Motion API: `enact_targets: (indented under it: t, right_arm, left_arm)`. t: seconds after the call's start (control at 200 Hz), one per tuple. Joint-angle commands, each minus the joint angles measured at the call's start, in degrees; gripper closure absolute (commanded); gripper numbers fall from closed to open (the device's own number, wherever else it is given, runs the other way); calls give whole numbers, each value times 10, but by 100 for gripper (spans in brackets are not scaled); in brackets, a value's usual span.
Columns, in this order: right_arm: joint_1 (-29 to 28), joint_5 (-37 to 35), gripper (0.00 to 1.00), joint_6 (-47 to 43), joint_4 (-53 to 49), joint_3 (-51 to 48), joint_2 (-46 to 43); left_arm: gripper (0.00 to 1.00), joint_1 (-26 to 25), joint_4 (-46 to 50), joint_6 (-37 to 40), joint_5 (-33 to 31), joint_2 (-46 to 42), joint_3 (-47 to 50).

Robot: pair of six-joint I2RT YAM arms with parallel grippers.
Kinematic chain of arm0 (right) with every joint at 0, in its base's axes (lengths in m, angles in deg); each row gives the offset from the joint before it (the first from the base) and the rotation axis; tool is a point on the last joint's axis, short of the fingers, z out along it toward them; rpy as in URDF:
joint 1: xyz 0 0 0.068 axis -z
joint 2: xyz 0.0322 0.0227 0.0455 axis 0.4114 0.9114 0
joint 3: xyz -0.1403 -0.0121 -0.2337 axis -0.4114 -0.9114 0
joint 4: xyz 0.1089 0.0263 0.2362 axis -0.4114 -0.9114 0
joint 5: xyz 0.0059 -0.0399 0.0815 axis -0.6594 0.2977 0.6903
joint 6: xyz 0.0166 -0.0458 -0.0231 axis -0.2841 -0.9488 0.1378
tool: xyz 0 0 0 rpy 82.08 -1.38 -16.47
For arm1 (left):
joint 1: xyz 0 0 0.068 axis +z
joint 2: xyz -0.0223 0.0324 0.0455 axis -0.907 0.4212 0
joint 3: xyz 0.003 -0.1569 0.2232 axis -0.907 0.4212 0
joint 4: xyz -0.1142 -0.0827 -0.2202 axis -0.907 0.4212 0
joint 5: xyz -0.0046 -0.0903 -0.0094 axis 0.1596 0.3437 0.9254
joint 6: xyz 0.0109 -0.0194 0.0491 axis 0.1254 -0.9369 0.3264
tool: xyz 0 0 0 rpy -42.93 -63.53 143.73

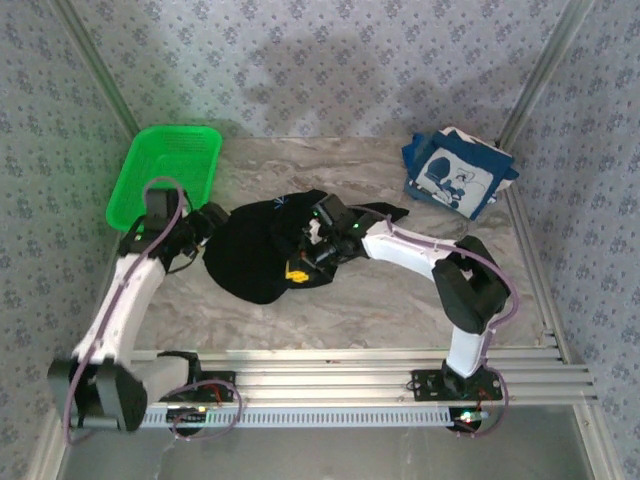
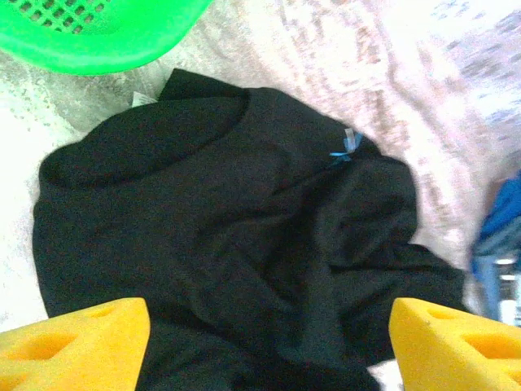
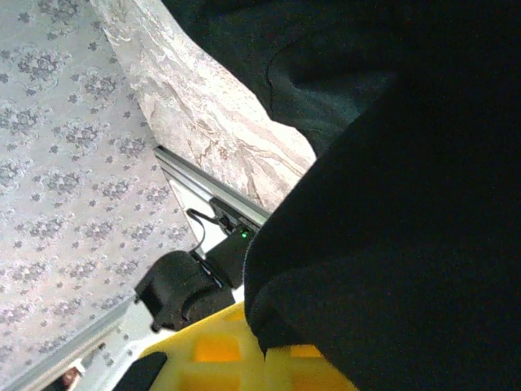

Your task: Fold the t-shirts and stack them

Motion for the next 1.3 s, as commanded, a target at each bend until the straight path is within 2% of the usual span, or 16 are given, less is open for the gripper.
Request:
enact_targets:
  t: [0.0, 0.11, 0.25, 0.39, 0.415, 0.47, 0.54, 0.615, 0.715, 0.825, 0.944, 1.049, 1.294]
  right_arm:
    - [-17, -27, 100, 110, 110, -21, 15]
    - [-47, -37, 100, 185, 181, -44, 33]
    - [-89, -51, 99, 238, 224, -59, 57]
    - [-112, -65, 98, 248, 248, -61, 77]
    - [-115, -62, 94, 252, 253, -59, 80]
    - [-119, -57, 75, 256, 255, -57, 82]
    - [-121, -51, 57, 244, 235, -63, 62]
    - [-112, -58, 44, 189, 145, -71, 15]
    - [-84, -72, 37, 105, 6, -81, -65]
    - [-37, -75, 28, 70, -46, -109, -133]
    - [25, -74, 26, 15, -84, -119, -170]
    - [72, -65, 27, -48, -117, -109, -159]
    - [92, -80, 31, -105, -108, -110, -122]
  left_arm:
    - [20, -5, 102, -57, -6, -109, 27]
    - [19, -16, 174, -107, -12, -215, 68]
    - [19, -63, 226, -192, -36, -335, 133]
    - [19, -127, 246, -251, -49, -366, 178]
    - [19, -142, 242, -259, -55, -367, 183]
    - [19, -172, 229, -282, -74, -364, 195]
    - [19, -200, 203, -297, -93, -347, 213]
    - [19, -211, 171, -301, -103, -302, 232]
    - [19, -213, 80, -303, -103, -220, 262]
    - [19, -207, -24, -287, -104, -102, 265]
    - [20, -191, -100, -246, -82, 57, 225]
    - [23, -170, -129, -192, -59, 189, 168]
    - [27, -126, -105, -22, -52, 421, -50]
